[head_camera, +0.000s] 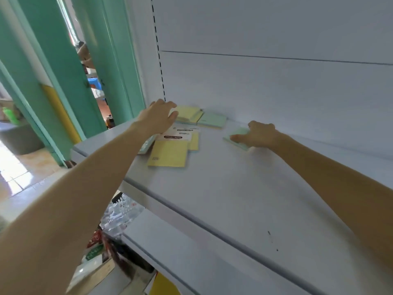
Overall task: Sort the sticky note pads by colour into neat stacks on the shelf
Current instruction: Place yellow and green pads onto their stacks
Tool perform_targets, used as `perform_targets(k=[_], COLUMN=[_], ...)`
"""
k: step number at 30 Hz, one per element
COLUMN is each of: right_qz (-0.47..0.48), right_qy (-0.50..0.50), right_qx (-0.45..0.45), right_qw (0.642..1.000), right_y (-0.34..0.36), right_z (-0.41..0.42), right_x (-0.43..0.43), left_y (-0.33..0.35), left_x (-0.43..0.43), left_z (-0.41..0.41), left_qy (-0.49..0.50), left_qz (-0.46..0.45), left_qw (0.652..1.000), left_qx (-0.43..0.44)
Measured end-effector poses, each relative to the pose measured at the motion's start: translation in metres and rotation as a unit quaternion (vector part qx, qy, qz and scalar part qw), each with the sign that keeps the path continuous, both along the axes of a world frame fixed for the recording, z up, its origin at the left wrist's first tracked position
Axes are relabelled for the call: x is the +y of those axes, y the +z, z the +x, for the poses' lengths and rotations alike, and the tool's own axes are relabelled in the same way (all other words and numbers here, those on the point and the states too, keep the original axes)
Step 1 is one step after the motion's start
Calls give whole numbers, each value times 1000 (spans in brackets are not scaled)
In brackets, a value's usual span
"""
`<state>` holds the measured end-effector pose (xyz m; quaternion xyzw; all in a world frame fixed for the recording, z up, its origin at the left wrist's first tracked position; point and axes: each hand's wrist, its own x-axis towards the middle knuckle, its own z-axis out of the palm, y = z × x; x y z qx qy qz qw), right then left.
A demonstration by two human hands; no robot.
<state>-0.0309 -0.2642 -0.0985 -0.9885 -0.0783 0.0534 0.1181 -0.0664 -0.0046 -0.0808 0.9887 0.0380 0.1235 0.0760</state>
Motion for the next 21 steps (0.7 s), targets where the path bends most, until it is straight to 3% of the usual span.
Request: perform_targets(k=[6,12,21], right_qz=[122,37,170], right_qy=[48,-115,-159], right_qx=[-7,-19,-125], right_qw=[991,992,964], right_y=[2,-2,0], right_z=[-3,-13,-29], right_x=[7,18,45], left_y=[-5,-9,0], left_x=[20,28,36], left_z=[67,105,117], left_qy=[-39,-53,-147], left_qz=[-72,-152,-257], left_qw=[994,979,952], left_qx=[71,123,84])
